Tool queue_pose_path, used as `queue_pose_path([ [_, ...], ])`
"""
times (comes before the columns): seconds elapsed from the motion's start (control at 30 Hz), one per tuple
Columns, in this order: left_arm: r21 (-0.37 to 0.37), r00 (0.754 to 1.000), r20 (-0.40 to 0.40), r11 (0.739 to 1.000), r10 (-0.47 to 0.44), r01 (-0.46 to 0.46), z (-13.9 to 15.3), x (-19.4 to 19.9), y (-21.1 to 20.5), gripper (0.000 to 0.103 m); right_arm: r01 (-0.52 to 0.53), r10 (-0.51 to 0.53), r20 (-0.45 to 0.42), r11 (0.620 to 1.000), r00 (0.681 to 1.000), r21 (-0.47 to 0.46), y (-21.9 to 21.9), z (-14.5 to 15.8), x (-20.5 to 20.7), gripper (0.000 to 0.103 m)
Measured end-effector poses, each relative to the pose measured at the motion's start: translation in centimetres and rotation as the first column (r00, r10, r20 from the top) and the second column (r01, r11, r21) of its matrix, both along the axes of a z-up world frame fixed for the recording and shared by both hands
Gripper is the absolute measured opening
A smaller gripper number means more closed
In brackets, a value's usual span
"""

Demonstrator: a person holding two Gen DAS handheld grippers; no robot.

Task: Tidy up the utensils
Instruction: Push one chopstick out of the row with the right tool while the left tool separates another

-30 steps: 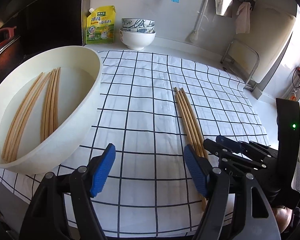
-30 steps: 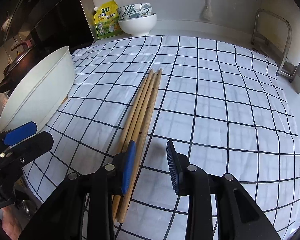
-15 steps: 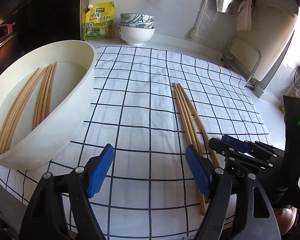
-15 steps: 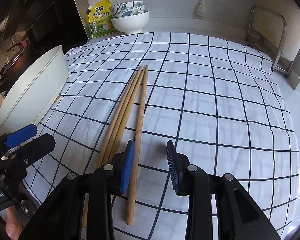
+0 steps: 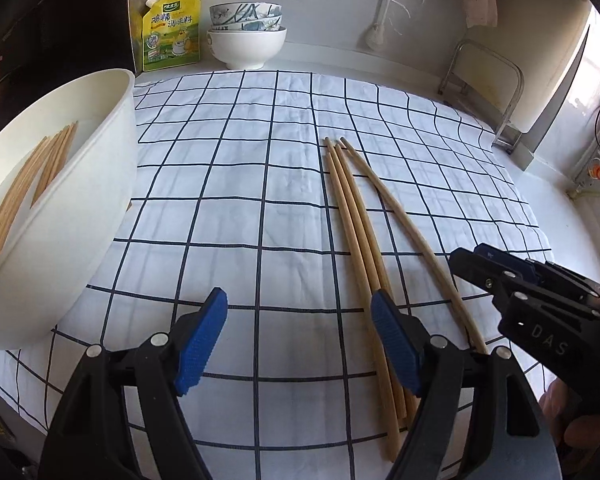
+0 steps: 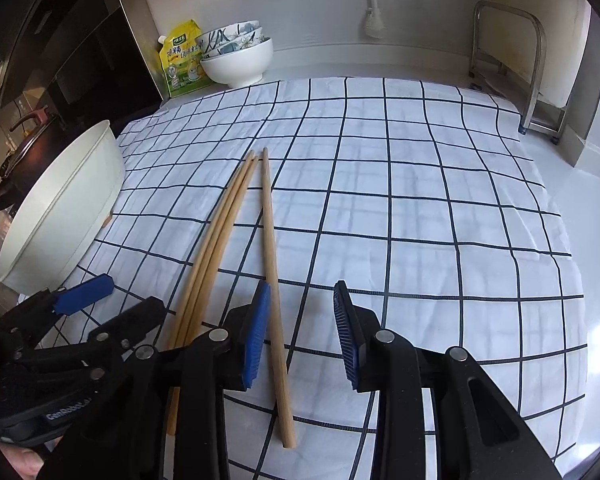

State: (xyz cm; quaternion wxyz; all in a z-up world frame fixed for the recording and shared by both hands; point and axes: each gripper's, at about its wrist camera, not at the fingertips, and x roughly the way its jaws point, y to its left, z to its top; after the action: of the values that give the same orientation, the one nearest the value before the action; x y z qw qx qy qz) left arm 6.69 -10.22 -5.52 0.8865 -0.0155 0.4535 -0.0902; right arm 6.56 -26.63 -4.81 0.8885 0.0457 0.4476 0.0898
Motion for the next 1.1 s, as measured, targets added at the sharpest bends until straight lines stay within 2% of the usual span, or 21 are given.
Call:
queue_pose_path([
  [0.2,0.032,1.0,-0.001,0.999,0.002,-0.002,-0.6,0.4,-0.7,0.073,0.01,-0.01,0.003,1.0,1.0,0.012,-0.8,0.2,-0.2,0.034],
  [0.4,0.076,1.0,0.005,0.997,0.004,-0.005,-0.7,0.6,-1.4,0.079,0.019,-0.019,0.002,1.0,1.0,0.022,-1.0,0.2,0.0,0.034],
  [0.8,0.112,1.0,0.002,0.994,0.019,-0.019,-0.5,0.3,-0.9,0.079,0.006,-0.006,-0.007,1.0,1.0,0.014,-0.7,0.0,0.2,0.034],
  [1.1,0.09,0.999,0.0,0.995,0.052,-0.052,-0.4,0.5,0.4,0.08,-0.005,0.005,-0.011,1.0,1.0,0.014,-0.4,-0.1,0.2,0.034],
])
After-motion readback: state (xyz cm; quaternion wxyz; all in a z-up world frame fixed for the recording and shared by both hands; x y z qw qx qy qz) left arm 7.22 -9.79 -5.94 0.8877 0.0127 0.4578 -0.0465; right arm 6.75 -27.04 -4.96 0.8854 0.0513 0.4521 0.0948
